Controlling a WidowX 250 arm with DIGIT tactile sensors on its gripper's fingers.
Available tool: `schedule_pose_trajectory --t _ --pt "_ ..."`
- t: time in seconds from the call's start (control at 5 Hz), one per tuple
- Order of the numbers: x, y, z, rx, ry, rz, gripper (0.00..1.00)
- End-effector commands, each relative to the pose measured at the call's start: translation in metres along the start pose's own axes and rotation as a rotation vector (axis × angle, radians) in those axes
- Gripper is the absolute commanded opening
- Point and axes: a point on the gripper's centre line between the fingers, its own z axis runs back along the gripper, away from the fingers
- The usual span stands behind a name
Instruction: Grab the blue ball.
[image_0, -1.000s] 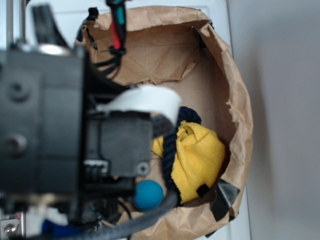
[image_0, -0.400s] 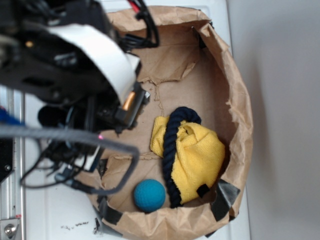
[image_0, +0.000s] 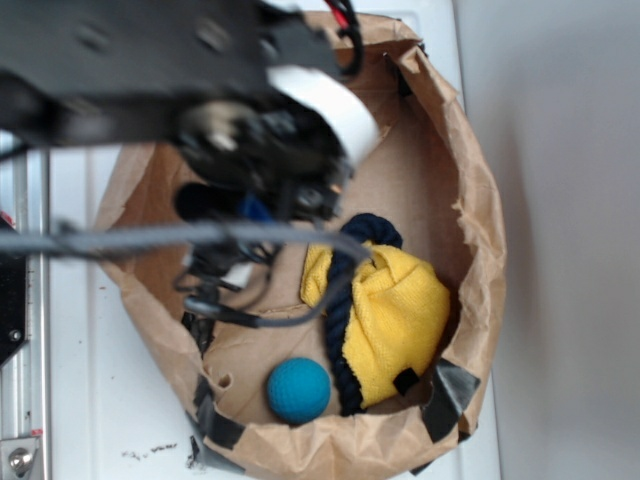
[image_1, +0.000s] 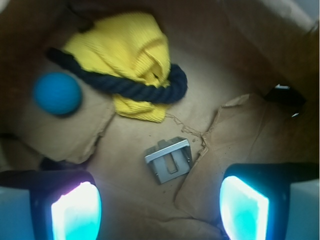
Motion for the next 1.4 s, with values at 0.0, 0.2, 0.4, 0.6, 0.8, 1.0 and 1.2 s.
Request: schedule_pose_trajectory --t 0.0,0.2,0.4,0.6,0.8,1.0,1.2 --pt "0.045 -0.043 -0.016 0.000 -0.078 -0.120 1.00" --pt "0.050 -0.057 -0.005 -0.082 -0.182 -0.269 1.00" --pt "0.050 -0.057 -0.005 -0.082 -0.182 -0.269 1.00" --pt "0.050 -0.057 -0.005 -0.082 -0.182 -0.269 1.00" --pt "0.050 -0.057 -0.005 -0.082 -0.182 -0.269 1.00" --pt "0.050 -0.057 -0.005 -0.082 -0.182 -0.269 1.00" --pt "0.053 -0.051 -0.011 -0.071 -0.205 -0.308 1.00"
